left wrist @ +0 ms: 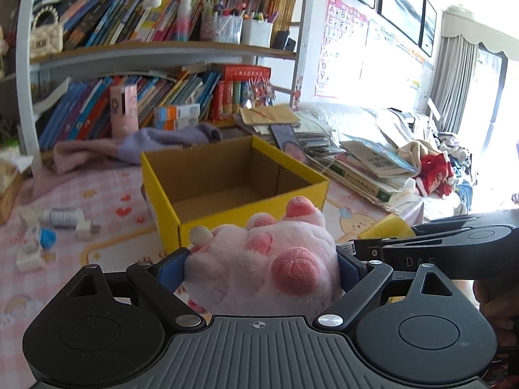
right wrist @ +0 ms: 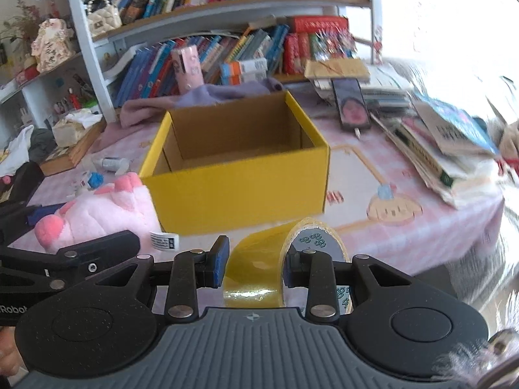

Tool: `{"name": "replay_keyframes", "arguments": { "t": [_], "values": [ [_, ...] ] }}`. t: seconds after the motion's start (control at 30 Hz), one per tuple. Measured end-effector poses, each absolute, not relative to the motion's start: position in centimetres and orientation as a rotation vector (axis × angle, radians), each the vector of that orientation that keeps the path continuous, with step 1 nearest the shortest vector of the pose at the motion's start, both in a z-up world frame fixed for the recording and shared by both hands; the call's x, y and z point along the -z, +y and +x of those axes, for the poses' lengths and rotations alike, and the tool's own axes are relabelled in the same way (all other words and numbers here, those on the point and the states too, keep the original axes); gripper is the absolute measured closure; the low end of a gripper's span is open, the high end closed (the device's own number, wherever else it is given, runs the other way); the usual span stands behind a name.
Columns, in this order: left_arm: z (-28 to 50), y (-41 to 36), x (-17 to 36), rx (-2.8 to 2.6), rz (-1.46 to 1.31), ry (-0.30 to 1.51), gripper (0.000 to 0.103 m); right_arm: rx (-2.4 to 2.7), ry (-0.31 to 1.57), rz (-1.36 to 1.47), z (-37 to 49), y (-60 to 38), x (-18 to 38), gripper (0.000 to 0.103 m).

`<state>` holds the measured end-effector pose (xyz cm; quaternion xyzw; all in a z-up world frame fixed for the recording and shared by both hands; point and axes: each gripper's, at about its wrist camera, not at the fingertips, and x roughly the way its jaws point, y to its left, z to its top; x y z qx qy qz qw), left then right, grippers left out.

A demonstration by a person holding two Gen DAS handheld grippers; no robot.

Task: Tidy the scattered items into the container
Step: 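Carry the tape roll and plush pig with both tools over the yellow box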

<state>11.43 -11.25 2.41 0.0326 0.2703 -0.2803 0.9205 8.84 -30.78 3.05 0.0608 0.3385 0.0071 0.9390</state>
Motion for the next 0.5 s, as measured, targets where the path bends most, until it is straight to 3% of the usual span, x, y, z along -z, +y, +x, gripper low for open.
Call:
{"name": "replay_keyframes", "arguments": {
  "t": [0.5],
  "values": [
    [18.8,-13.7,-6.3,0.461,0.101,0.405,0.01,-0.201,0.531,0.051,19.3,-33.4,-7.5,0.073]
  ]
}}
